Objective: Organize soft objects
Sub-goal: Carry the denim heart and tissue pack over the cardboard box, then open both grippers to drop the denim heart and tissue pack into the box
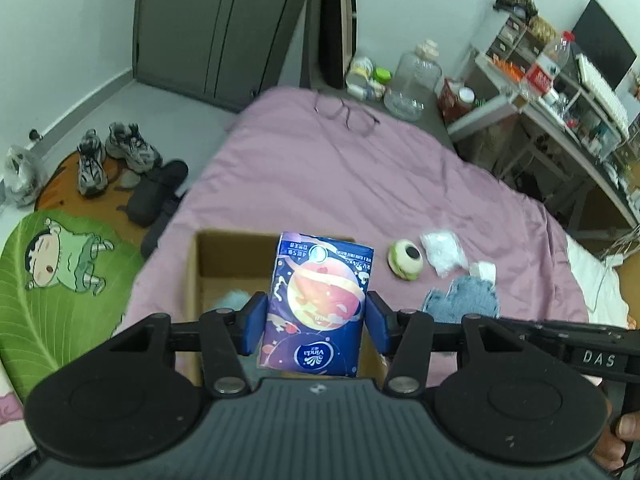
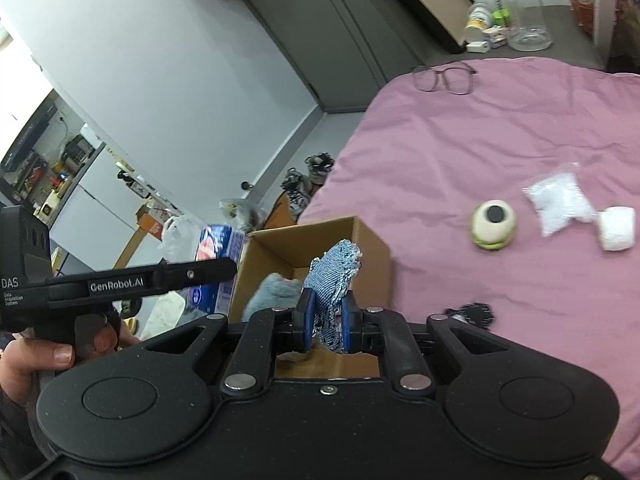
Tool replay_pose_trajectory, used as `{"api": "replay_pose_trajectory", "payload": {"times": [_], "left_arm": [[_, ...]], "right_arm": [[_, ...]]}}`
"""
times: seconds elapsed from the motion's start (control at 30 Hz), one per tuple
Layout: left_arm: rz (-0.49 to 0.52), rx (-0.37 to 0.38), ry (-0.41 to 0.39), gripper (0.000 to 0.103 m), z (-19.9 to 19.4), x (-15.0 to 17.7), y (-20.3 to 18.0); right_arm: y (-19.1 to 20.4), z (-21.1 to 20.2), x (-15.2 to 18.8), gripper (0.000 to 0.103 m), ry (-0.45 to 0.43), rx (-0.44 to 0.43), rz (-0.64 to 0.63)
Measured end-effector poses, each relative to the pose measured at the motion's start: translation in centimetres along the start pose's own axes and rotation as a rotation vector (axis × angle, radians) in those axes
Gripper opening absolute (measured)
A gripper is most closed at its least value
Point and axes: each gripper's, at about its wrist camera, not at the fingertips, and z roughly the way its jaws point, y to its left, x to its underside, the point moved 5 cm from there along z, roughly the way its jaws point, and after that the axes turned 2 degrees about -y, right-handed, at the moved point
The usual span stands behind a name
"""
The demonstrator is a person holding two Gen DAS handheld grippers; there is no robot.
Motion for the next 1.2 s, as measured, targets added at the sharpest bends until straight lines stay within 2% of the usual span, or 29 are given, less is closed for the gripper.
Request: {"api": "replay_pose_trajectory", "payload": {"times": [0.17,0.4,0.63,0.97,1.2], "left_arm": [[-0.004,-0.039,-0.025,0.051,0.0,-0.3,1.7],[0.009,-0.056,-0.004,0.051,1.3,-0.2,1.8],[0.024,-0.037,0.016,0.051,2.9,-0.4,2.0],[0.044,-0.03,0.064,0.052,6.6,-0.3,3.0],[0.011,-0.026,0.083,0.063,7.6,-0.7,4.1]], "right_arm": [[1.2,1.1,0.0,0.014,0.001,-0.01,-0.016],[2.0,2.0,0.0,0.014,0.003,-0.001,-0.025],[1.6,3.3,0.0,0.014,0.015,0.006,-0.009],[1.2,7.3,-0.3,0.014,0.073,0.017,-0.007],[1.3,9.1,-0.4,0.014,0.107,0.016,-0.004]]}}
